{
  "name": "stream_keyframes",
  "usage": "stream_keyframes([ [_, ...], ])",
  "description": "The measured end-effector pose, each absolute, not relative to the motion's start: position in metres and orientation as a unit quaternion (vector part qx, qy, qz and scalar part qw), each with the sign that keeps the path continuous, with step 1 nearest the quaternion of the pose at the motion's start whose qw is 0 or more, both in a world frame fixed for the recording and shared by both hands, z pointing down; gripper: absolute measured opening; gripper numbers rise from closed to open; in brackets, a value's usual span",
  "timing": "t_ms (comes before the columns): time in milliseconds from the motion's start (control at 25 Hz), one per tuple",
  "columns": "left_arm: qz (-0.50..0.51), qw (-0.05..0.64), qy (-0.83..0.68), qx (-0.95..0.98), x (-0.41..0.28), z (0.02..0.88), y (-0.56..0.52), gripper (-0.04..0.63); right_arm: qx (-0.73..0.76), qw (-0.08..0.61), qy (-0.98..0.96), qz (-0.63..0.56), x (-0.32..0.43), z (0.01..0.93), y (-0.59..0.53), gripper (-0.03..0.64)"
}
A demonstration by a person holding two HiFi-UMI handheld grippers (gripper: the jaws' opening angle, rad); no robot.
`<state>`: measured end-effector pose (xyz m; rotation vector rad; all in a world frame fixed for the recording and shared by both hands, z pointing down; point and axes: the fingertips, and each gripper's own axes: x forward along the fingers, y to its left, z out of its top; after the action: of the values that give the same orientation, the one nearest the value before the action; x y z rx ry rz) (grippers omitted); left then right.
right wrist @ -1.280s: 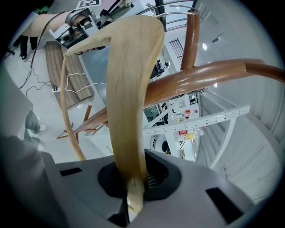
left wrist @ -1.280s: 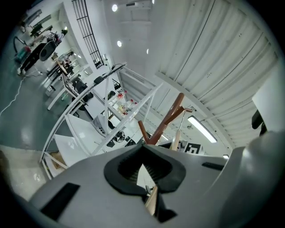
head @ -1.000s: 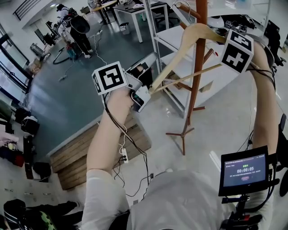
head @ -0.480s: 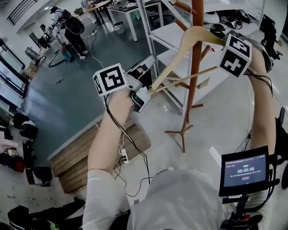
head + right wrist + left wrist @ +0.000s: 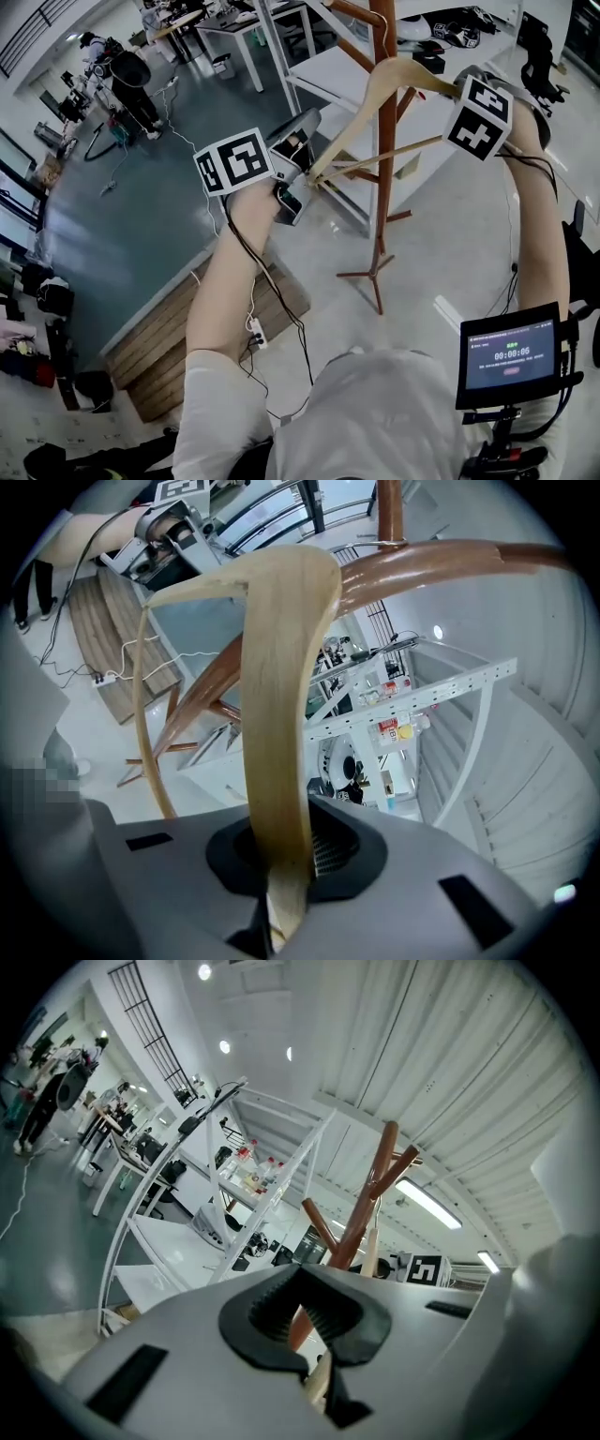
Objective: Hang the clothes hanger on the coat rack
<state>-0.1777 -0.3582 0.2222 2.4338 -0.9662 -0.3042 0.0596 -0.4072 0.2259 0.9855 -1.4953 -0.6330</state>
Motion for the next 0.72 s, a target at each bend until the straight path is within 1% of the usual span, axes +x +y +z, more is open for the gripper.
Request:
stream_keyframes([
  [240, -0.095, 0.218, -0.368, 0.899, -0.167, 0.218, -0.375, 0.006, 0.457, 0.555, -0.635, -0.282, 0.072, 0.221, -0.413, 0.023],
  [480, -0.089, 0.163, -0.397, 0.899, -0.169, 0.209, -0.382, 0.006, 0.455, 0.52, -0.642, -0.332, 0.065, 0.204, -0.405, 0.026],
  [560, -0.091, 0.149, -0.401, 0.899, -0.169, 0.204, -0.381, 0.006, 0.455, 0.509, -0.648, -0.339, 0.066, 0.201, -0.402, 0.07],
  [680, -0.091, 0.135, -0.398, 0.903, -0.163, 0.199, -0.378, 0.006, 0.449, 0.495, -0.656, -0.352, 0.065, 0.199, -0.398, 0.074],
  [720, -0.088, 0.132, -0.398, 0.904, -0.16, 0.199, -0.377, 0.006, 0.445, 0.487, -0.66, -0.358, 0.064, 0.199, -0.396, 0.102],
])
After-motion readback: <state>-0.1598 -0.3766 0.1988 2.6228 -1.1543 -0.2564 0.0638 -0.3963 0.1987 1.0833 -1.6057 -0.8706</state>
